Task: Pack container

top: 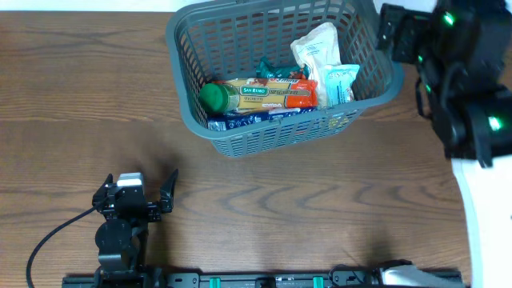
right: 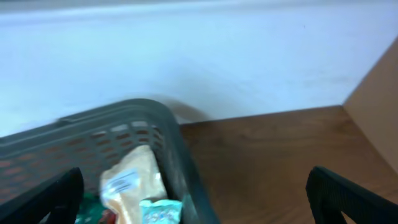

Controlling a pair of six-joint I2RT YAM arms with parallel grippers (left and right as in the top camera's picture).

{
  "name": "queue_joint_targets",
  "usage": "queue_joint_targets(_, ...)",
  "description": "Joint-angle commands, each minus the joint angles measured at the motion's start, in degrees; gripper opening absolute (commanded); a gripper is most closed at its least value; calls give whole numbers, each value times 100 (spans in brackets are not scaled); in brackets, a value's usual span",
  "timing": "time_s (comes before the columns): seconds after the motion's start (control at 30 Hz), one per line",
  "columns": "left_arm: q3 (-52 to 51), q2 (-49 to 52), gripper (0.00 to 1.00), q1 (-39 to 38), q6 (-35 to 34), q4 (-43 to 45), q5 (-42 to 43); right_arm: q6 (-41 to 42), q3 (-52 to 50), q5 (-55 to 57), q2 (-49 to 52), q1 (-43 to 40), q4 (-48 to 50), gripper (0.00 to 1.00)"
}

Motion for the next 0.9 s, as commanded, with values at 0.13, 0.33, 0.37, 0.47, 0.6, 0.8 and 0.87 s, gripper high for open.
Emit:
queue_joint_targets(0.13,-133,-39,98,-22,79,-13,-26,-876,-1360,-874,-1377,-118,516,99)
queue_joint_targets(0.33,-133,-39,99,-22,79,-13,-26,-1054,-3101,-874,-2605,-306,1126,99)
queue_joint_targets(0.37,-133,-39,99,-22,79,-13,-26,-1054,-3405,-874,-2820,-352,1217,99)
queue_joint_targets(0.47,-133,-39,99,-22,79,-13,-26,-1051,-4188,-876,-3383,-459,1436,99)
queue_joint_targets(0.6,-133,-39,98,-22,79,-13,-26,-1049,-5038,-1003,-4111,-577,1464,99)
queue_joint_targets(0.8,-133,-39,99,-22,79,-13,-26,-1049,-6118,-1202,-5139,-664,1593,99)
queue_joint_targets(0.87,-133,-39,99,-22,79,-13,-26,-1047,-6489,-1276,-5473,-671,1725,99)
